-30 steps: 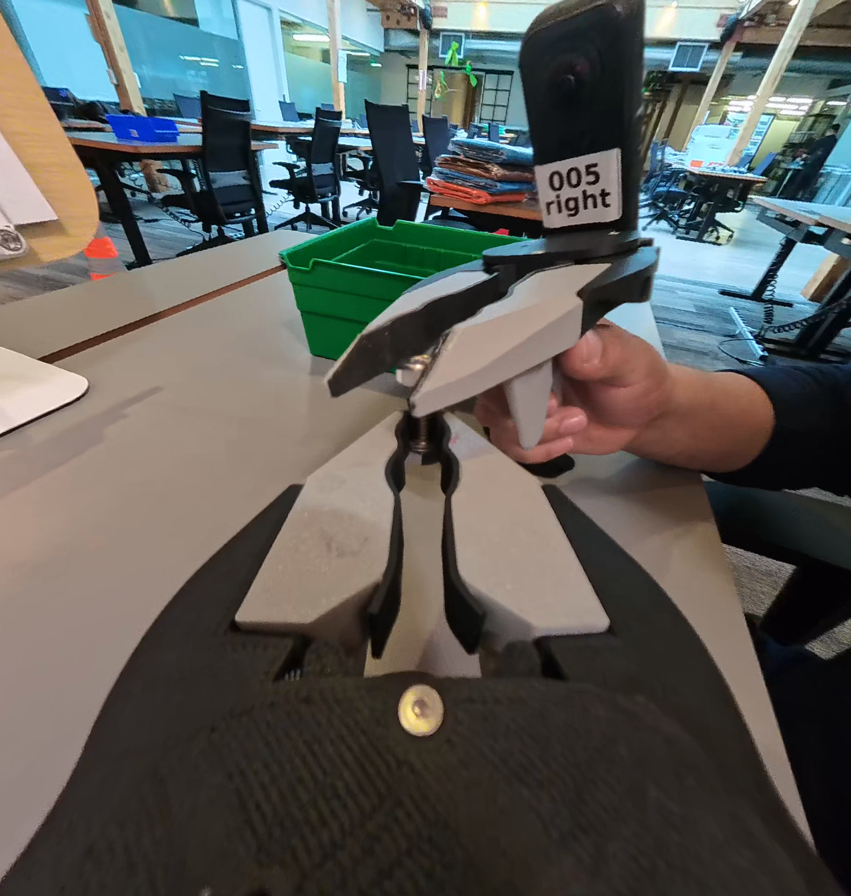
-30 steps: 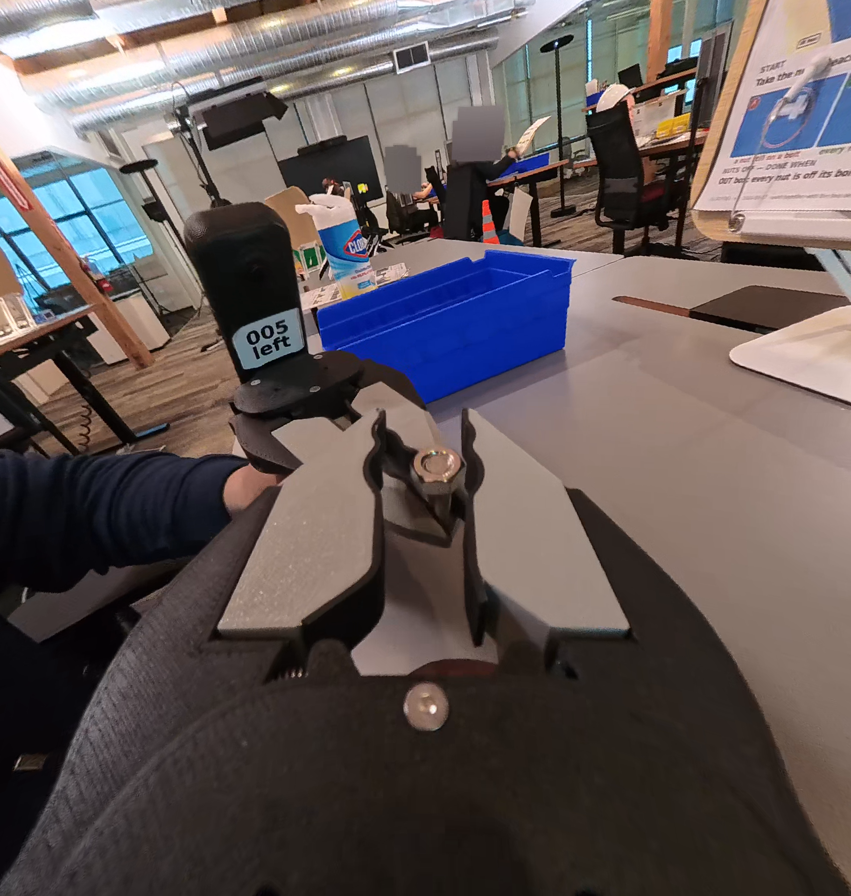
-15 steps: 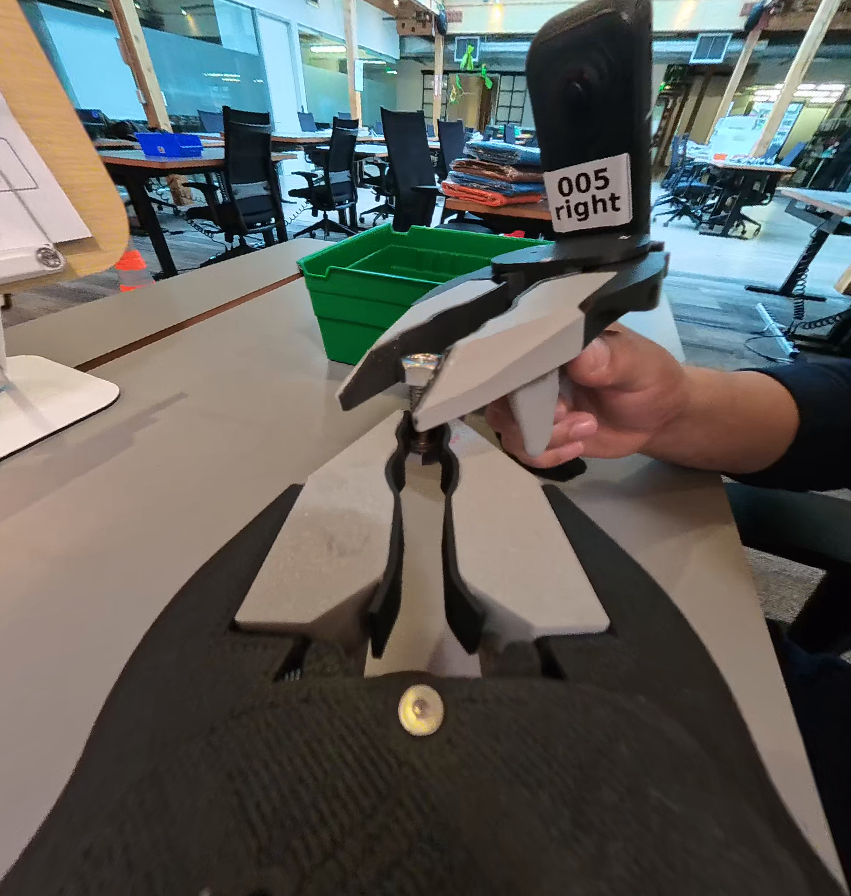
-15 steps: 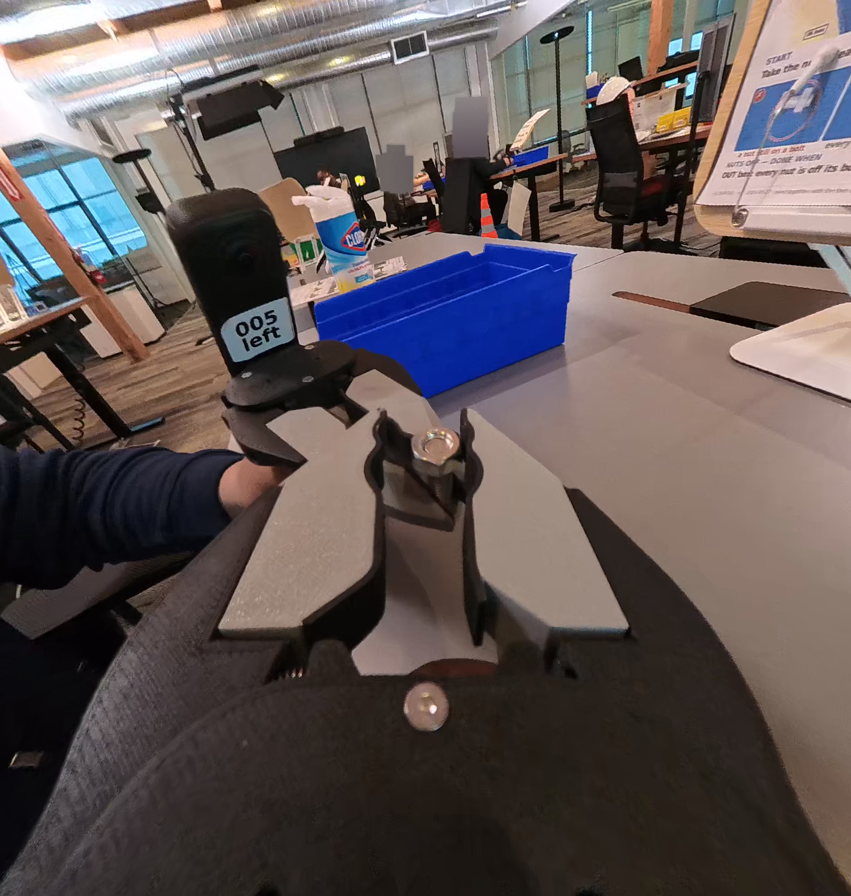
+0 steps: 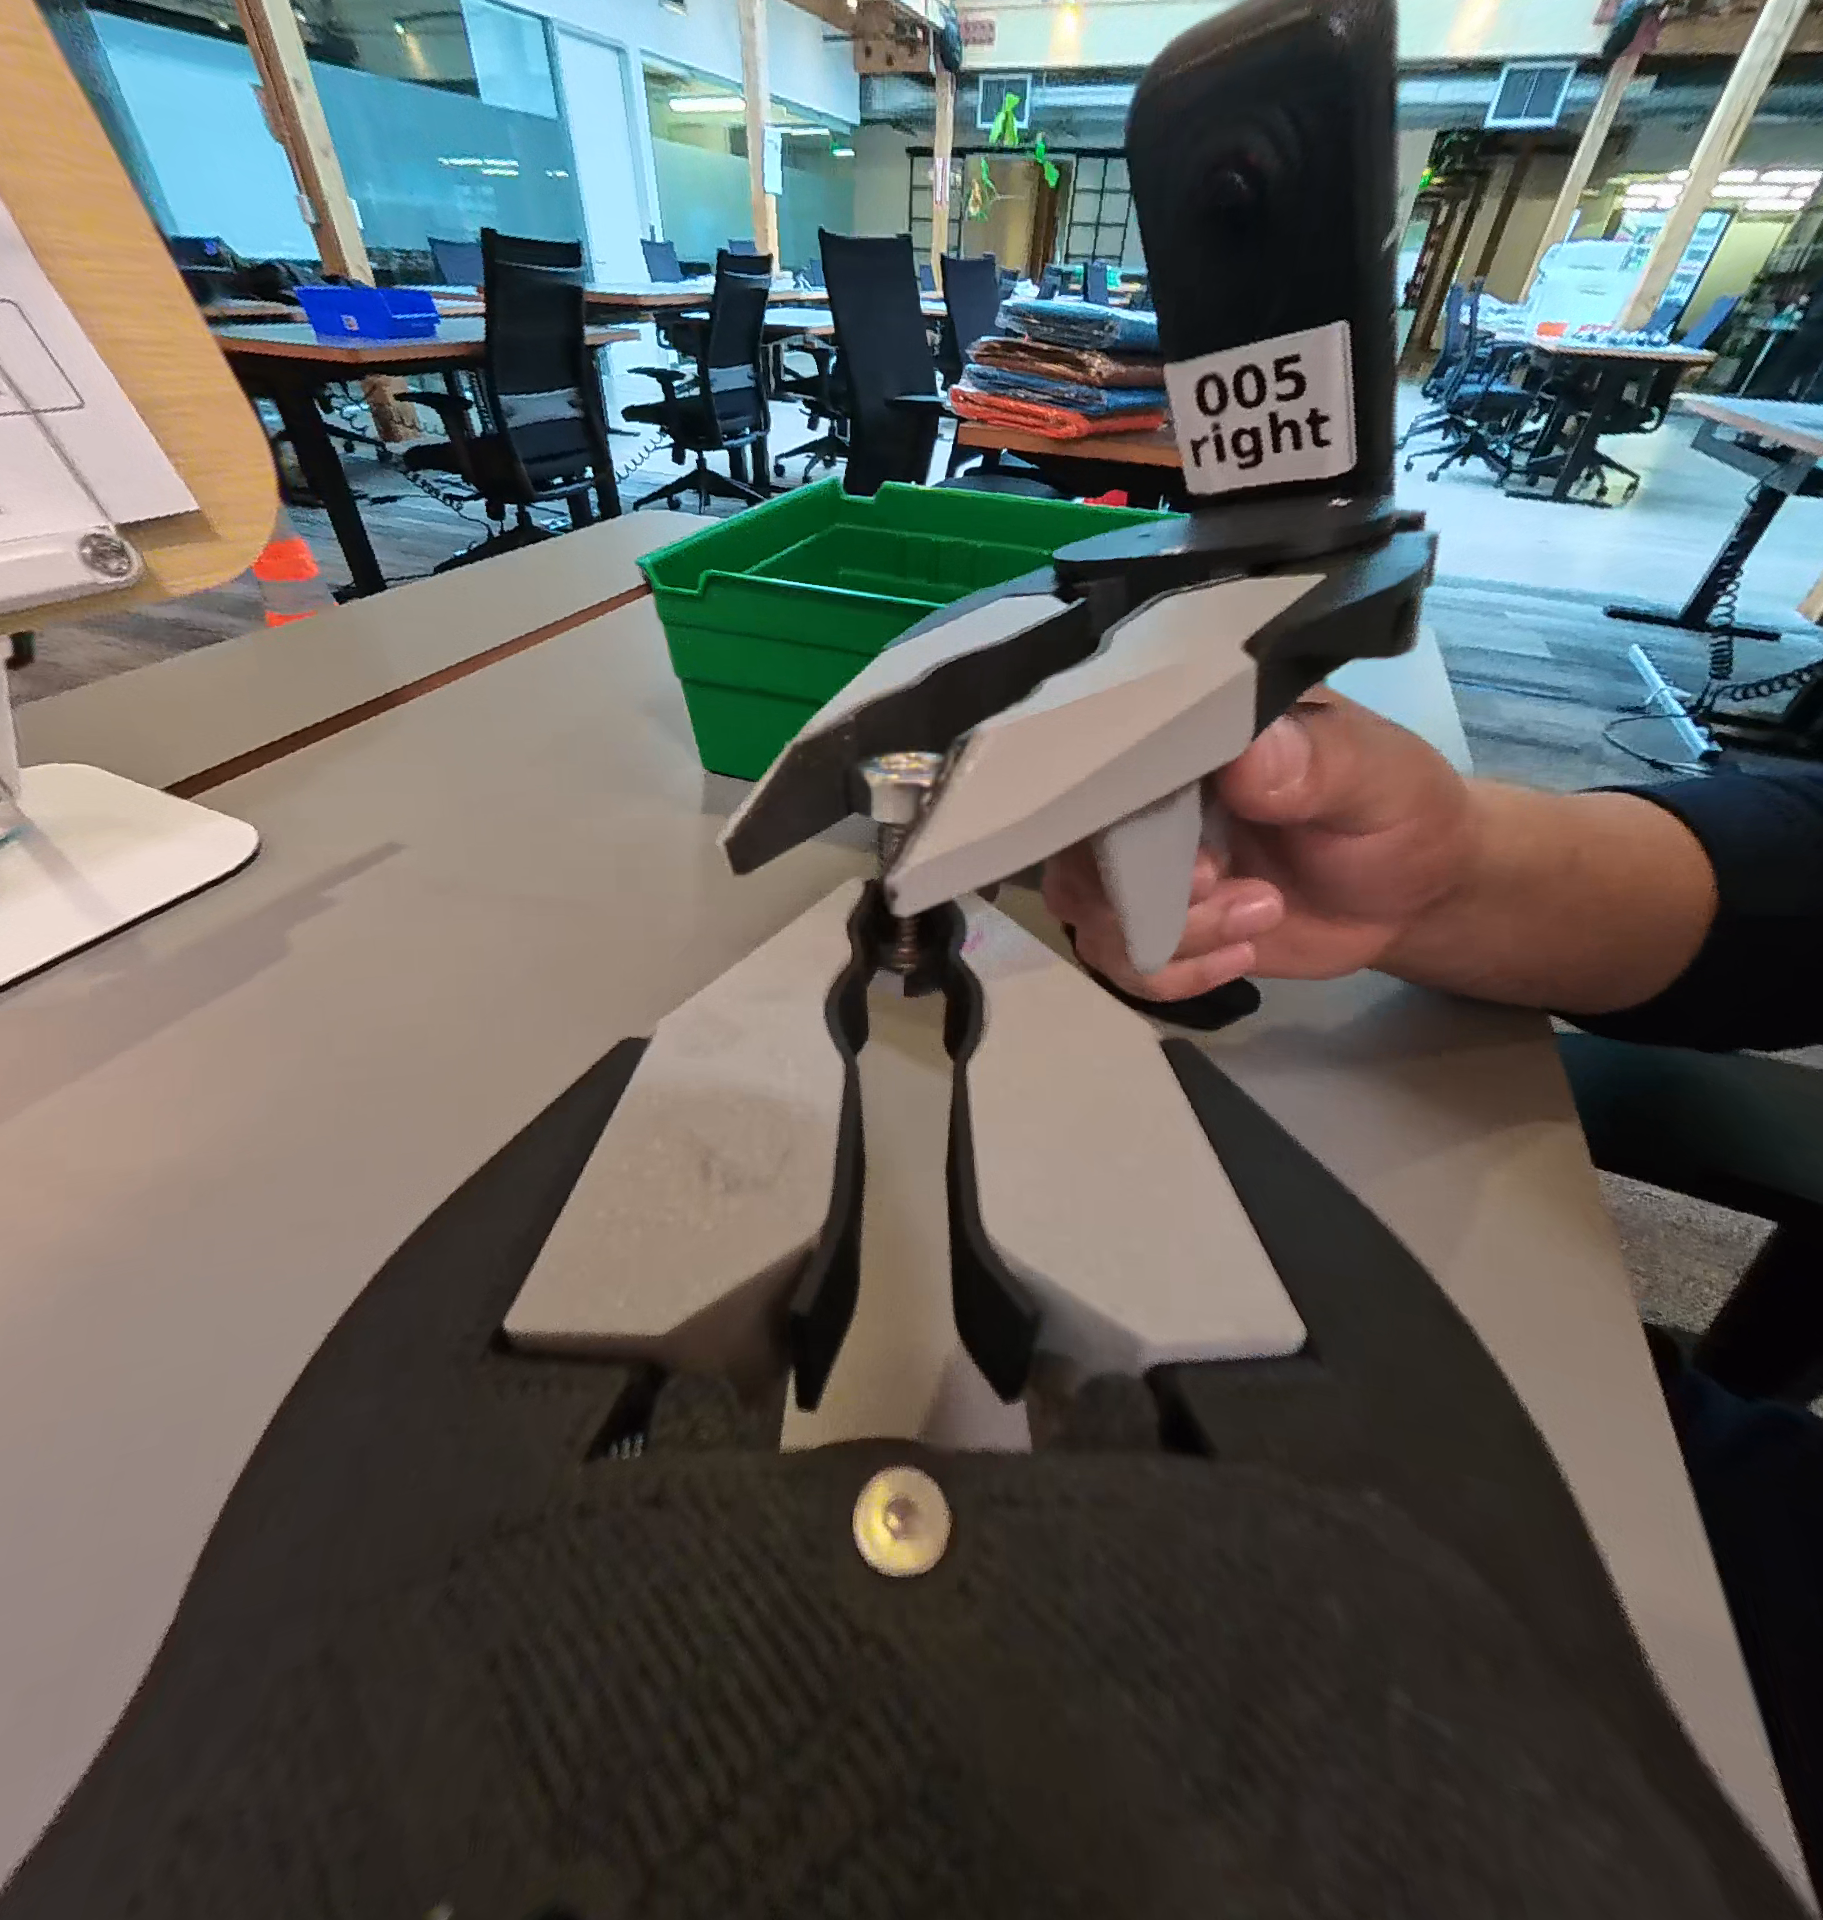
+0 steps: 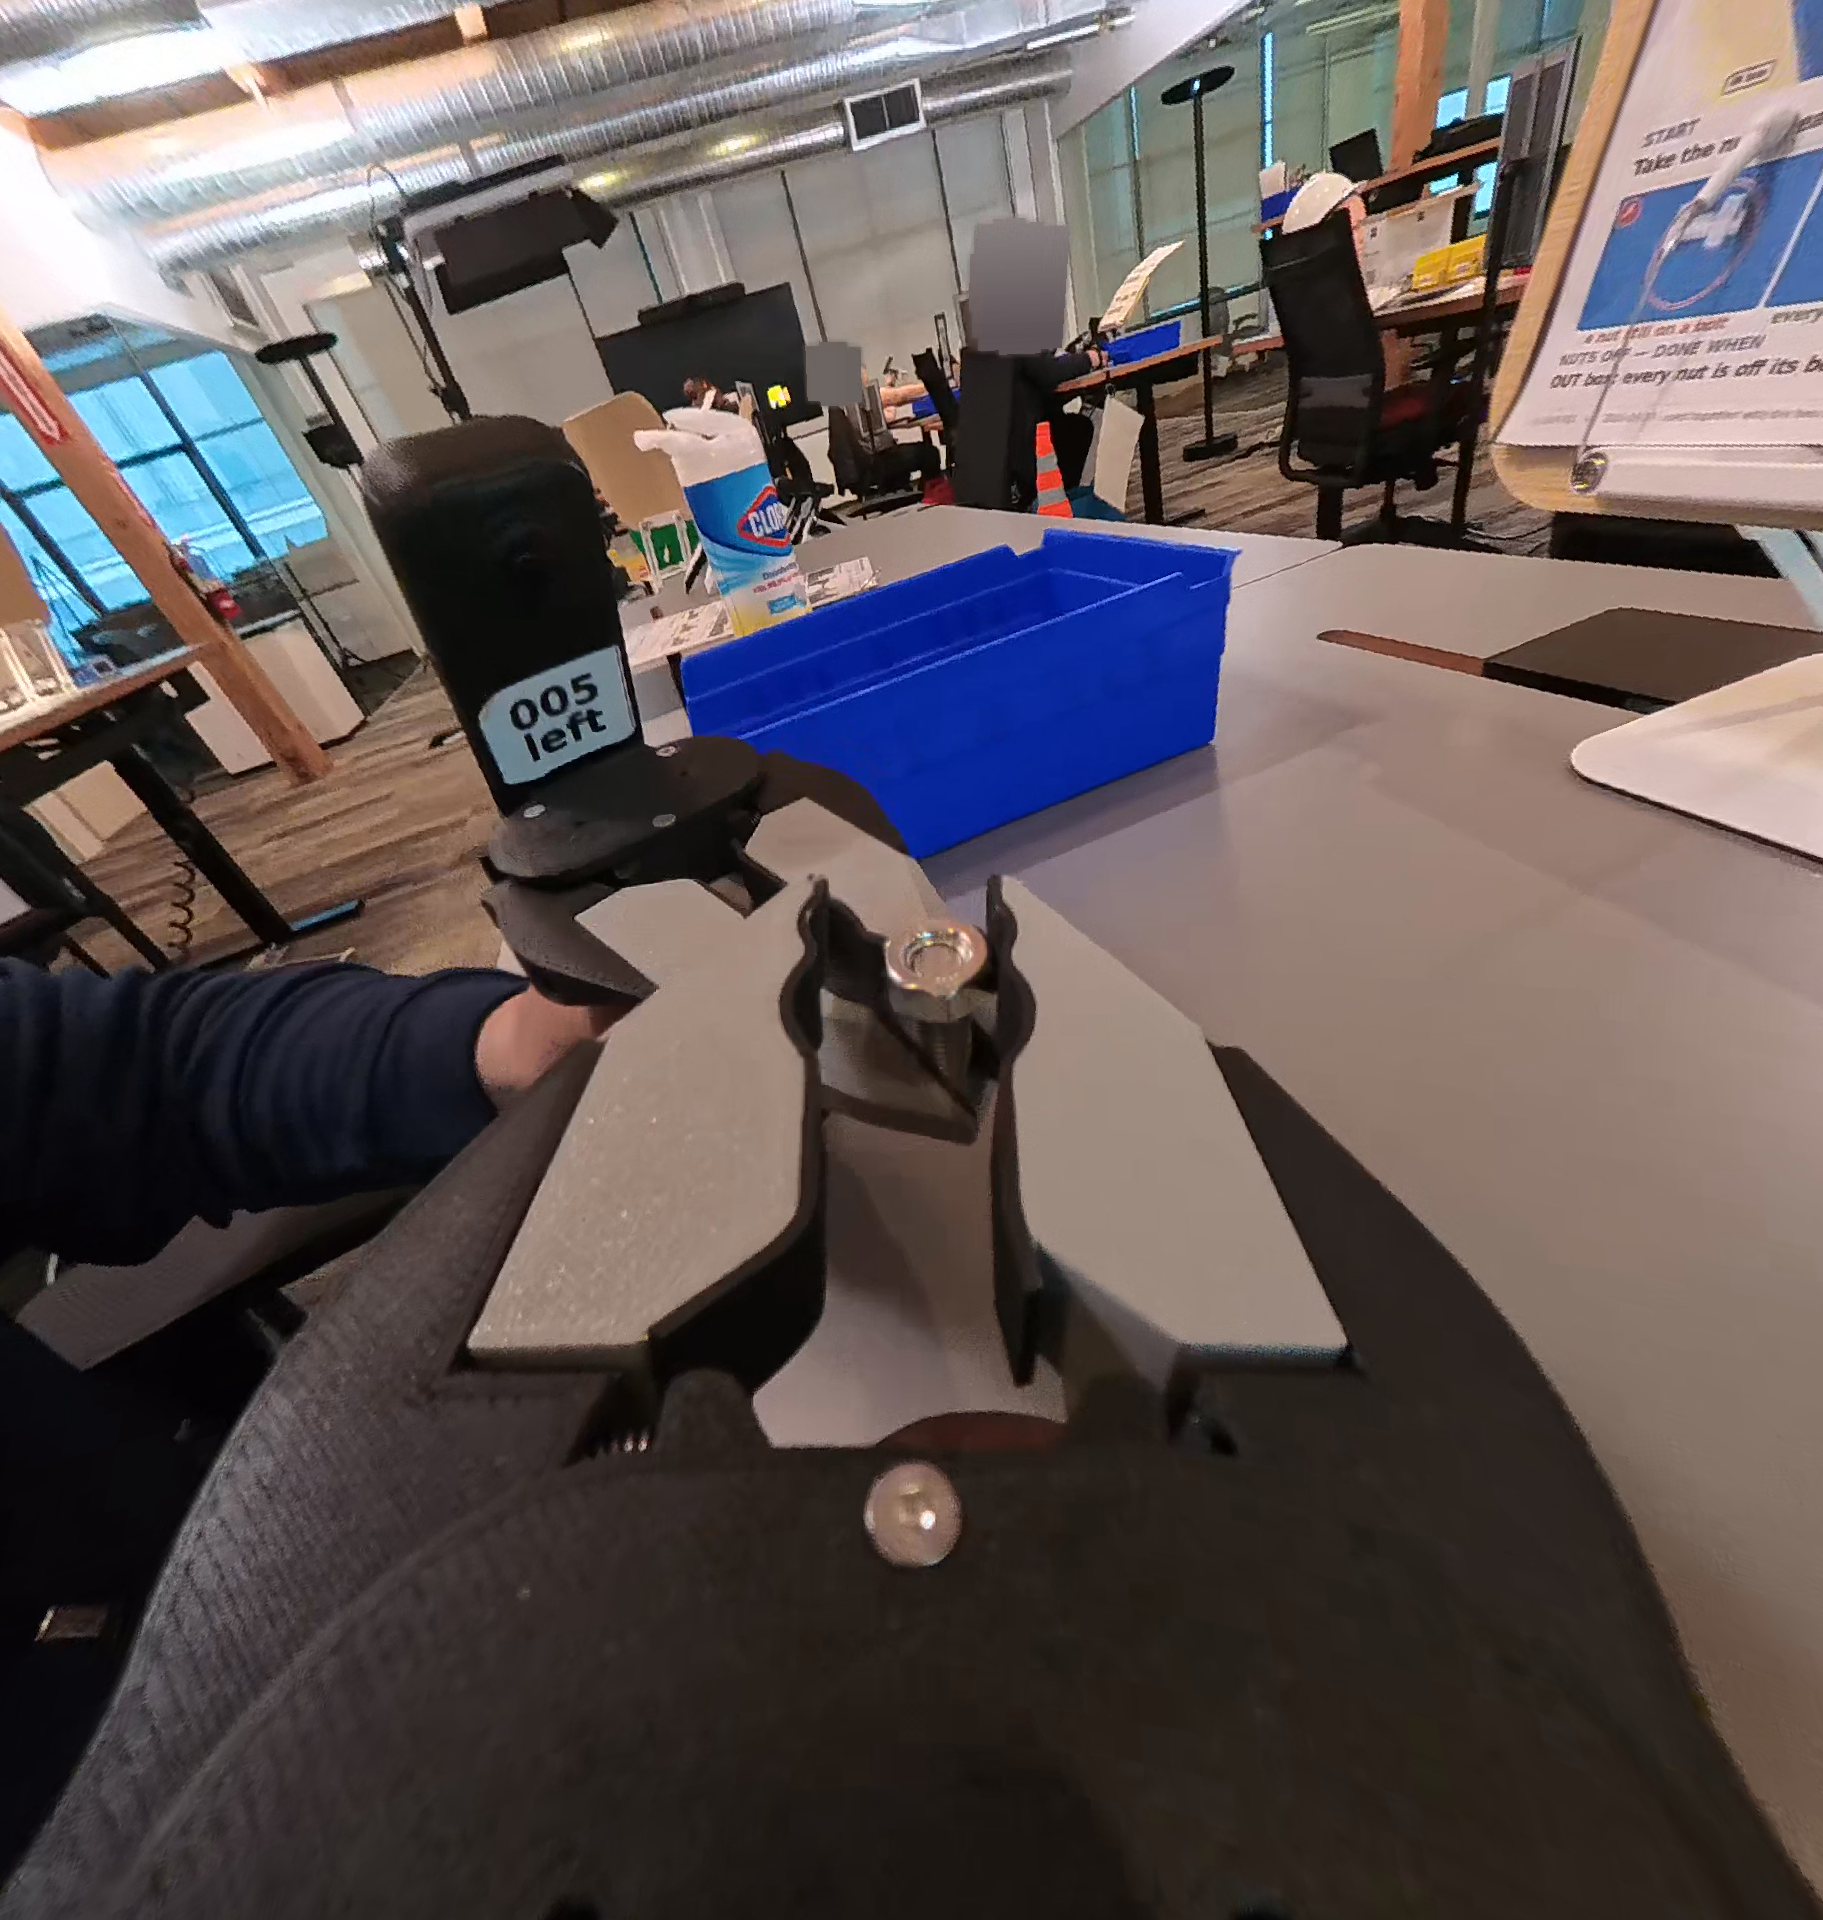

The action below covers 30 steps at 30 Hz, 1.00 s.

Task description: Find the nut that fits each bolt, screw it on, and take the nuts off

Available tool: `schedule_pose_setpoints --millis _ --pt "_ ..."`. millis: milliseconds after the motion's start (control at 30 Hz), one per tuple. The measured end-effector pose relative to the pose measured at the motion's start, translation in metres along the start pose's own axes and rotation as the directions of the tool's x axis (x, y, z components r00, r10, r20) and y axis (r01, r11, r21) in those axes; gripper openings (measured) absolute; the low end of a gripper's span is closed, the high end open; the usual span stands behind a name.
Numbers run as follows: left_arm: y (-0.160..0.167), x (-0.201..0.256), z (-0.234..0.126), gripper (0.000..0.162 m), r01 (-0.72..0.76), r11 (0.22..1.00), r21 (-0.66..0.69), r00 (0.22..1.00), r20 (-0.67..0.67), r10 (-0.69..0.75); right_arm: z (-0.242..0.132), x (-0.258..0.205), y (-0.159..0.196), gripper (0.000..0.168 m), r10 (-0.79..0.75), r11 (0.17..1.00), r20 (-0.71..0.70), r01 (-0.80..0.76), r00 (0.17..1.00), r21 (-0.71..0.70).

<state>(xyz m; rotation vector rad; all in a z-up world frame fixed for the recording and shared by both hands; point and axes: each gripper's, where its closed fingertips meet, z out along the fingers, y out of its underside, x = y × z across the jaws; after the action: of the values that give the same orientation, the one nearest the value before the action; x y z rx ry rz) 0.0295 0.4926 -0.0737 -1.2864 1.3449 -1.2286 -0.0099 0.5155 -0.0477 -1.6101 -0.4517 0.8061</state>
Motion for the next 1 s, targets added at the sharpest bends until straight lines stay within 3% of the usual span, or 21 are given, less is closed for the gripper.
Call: schedule_pose_setpoints --millis 267,533,1000 --pt "-0.007 -0.023 -0.014 0.006 0.037 0.998 0.045 0.996 0.08 -0.04 -0.017 0.01 -0.009 0.025 0.0 0.999 -0.037 0.002 0.999 0.038" --pt "0.001 -0.001 0.001 0.007 -0.002 1.0 -0.002 1.0 0.011 0.002 -0.001 0.002 0.0 0.025 -0.006 1.0 -0.017 0.007 1.0 0.005" --pt "-0.005 -0.022 -0.012 0.007 0.03 0.999 0.029 0.996 0.088 -0.032 -0.01 0.007 -0.006 0.023 -0.055 0.998 -0.064 0.056 0.996 0.018"
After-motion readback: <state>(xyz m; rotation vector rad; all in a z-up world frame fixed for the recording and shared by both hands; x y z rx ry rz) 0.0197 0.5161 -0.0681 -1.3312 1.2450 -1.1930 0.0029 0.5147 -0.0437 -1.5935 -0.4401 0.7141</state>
